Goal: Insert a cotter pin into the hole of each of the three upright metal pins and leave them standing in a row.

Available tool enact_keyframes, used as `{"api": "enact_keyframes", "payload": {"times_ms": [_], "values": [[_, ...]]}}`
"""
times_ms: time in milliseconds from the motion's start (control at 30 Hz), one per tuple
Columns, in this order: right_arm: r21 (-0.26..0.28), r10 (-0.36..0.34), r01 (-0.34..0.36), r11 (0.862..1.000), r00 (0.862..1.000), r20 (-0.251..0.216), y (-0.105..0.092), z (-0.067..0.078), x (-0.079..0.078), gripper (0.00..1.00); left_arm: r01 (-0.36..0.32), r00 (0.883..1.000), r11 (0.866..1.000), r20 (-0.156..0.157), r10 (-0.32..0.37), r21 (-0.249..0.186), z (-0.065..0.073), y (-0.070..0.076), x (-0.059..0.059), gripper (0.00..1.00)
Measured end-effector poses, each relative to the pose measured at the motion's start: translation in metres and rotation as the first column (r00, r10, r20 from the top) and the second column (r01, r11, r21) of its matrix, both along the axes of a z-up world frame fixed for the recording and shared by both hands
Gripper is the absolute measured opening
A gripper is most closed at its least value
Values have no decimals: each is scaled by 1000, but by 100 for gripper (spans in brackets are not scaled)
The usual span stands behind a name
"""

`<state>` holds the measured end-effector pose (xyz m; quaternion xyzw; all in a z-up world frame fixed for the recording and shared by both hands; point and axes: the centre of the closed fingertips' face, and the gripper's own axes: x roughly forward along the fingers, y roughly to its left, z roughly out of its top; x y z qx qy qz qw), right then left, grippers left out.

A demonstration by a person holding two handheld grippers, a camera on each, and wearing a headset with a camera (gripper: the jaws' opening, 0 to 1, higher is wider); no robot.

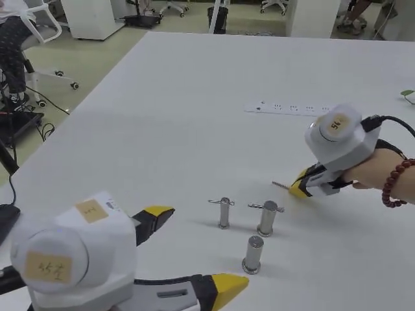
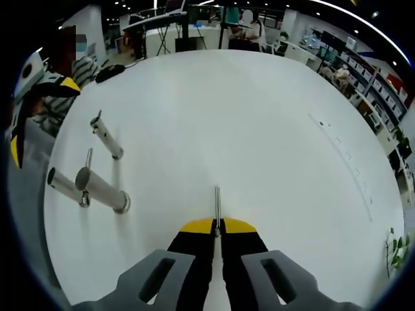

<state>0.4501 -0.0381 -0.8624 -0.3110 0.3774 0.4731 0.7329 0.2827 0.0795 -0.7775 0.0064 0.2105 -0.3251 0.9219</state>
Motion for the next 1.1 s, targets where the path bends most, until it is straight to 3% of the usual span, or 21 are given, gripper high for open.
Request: {"api": "enact_keyframes", "payload": {"times_ms": [300, 433, 900, 1100], "values": [[-12, 56, -56, 998, 997, 45, 5, 3, -1, 3, -9, 1000, 1000, -12, 9, 1, 0, 1, -1, 82], [-25, 93, -91, 996, 991, 97, 7, 11, -1, 2, -15, 1000, 1000, -12, 15, -8, 2, 0, -1, 80], [-17, 192, -194, 981, 952, 240, 12, 47, -21, 2, 3, 1000, 1000, -9, -3, -27, 13, -4, 5, 70], [1, 213, -223, 975, 934, 288, 16, 66, -39, 2, 17, 1000, 999, -10, -18, -45, 19, -9, 8, 64]]}}
